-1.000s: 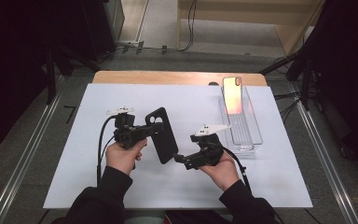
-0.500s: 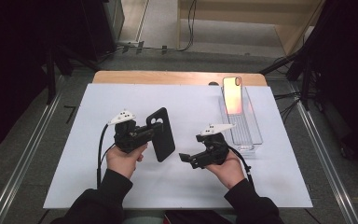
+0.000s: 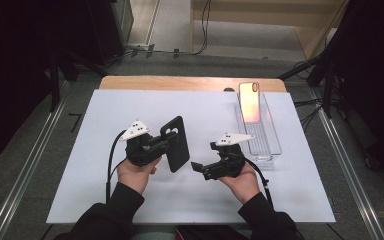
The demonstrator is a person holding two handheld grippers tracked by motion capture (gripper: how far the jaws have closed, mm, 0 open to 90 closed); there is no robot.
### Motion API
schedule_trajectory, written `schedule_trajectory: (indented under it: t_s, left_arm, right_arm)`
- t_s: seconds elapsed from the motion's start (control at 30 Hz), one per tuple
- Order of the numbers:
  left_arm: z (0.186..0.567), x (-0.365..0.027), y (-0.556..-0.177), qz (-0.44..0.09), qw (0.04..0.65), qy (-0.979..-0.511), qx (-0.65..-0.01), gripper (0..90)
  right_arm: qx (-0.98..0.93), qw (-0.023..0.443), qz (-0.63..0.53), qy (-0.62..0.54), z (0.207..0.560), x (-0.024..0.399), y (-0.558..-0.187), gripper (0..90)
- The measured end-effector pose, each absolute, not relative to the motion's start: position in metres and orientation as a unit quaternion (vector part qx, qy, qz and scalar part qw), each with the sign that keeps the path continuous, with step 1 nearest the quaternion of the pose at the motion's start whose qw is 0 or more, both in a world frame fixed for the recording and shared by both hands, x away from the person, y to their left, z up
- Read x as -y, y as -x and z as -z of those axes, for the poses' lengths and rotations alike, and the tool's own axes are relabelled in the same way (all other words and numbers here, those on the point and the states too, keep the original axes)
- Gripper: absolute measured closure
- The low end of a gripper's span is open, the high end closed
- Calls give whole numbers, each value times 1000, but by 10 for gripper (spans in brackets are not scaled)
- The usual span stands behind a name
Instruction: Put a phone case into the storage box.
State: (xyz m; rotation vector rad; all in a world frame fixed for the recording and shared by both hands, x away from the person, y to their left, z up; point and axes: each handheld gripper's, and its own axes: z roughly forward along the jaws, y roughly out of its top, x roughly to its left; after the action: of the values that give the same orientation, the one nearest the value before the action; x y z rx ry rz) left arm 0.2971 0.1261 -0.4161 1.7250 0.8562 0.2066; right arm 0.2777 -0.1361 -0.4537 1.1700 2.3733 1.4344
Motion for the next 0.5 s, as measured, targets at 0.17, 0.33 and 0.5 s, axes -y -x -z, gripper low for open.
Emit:
schedule_trajectory:
  t_s: [0.17, 0.33, 0.5]
  left_arm:
    - [418, -122, -295, -94, 571, -734, -356, 822]
    - [419, -119, -295, -87, 570, -736, -355, 822]
    - [420, -116, -293, -76, 568, -739, -354, 821]
  right_arm:
    - [-778, 75, -490, -387, 451, 134, -276, 0]
    - [-773, 75, -497, -387, 449, 134, -277, 0]
    - [-772, 60, -502, -386, 448, 130, -279, 0]
